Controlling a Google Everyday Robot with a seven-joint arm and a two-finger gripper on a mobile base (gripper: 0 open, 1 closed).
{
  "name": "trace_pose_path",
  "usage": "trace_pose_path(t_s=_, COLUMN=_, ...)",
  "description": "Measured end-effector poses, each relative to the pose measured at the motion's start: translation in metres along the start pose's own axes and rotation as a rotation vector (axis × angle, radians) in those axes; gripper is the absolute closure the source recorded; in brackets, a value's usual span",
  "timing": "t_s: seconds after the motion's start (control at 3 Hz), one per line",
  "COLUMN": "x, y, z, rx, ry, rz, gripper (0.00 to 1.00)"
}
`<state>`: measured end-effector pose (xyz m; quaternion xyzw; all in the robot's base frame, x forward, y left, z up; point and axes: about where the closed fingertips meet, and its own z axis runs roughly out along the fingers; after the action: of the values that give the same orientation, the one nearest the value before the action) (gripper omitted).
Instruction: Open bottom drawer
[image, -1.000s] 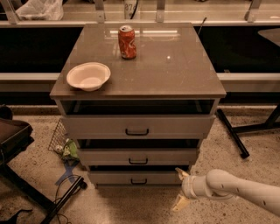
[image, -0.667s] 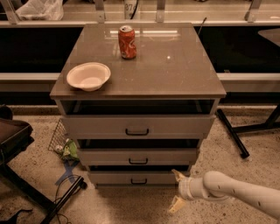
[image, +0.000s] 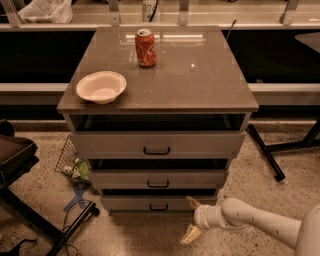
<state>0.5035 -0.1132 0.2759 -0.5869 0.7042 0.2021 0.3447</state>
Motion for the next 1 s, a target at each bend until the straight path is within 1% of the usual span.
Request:
trace_pose_path(t_s=0.33, x=0.016, y=-0.012, z=0.031, rx=0.001, ry=0.02, rz=0.033, gripper=0.0)
trace_pose_path(t_s=0.67, x=0.029, y=-0.02, z=0.044, rx=0.004, ry=0.053, rz=0.059, gripper=0.0)
trace_pose_path(t_s=1.0, x=0.037, y=-0.035, z=0.053, rx=0.032, ry=0.122, rz=0.054, gripper=0.0)
